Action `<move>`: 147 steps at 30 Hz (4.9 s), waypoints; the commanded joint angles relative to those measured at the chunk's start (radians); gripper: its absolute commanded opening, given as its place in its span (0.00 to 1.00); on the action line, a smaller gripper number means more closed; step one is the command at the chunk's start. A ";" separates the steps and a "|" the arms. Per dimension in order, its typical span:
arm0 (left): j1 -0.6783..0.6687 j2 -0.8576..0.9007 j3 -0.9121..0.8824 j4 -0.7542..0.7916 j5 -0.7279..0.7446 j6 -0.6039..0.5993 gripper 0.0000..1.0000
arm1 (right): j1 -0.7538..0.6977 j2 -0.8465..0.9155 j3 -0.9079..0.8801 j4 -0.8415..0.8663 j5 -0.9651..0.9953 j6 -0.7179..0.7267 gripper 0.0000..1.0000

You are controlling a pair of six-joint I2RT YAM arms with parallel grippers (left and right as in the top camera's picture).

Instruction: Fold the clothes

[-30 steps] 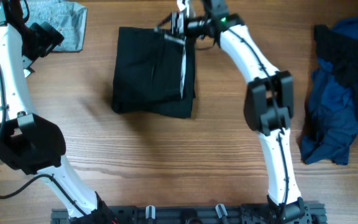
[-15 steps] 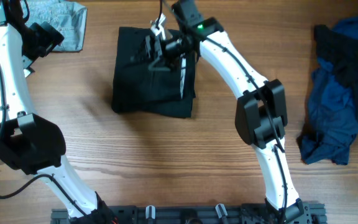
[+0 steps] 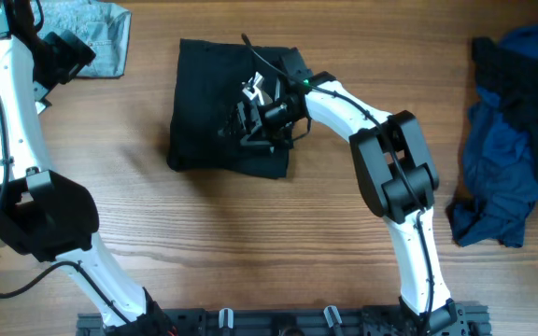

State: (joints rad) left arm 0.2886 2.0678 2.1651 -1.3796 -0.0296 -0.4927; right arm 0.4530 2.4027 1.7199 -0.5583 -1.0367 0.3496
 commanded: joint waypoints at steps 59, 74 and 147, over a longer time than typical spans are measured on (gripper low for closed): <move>0.003 -0.026 0.019 0.021 0.236 0.189 1.00 | -0.280 -0.045 0.406 0.937 -0.010 0.575 0.99; -0.111 -0.026 0.019 0.114 0.238 0.434 0.97 | -0.352 -0.482 0.430 -0.153 1.404 -0.027 1.00; -0.233 0.586 -0.088 0.172 0.755 0.620 0.47 | -0.602 -0.431 0.425 -0.594 0.949 0.098 1.00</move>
State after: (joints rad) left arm 0.0811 2.5530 2.1139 -1.2198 0.8066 0.1059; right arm -0.1520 1.9709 2.1487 -1.1530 -0.0689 0.4545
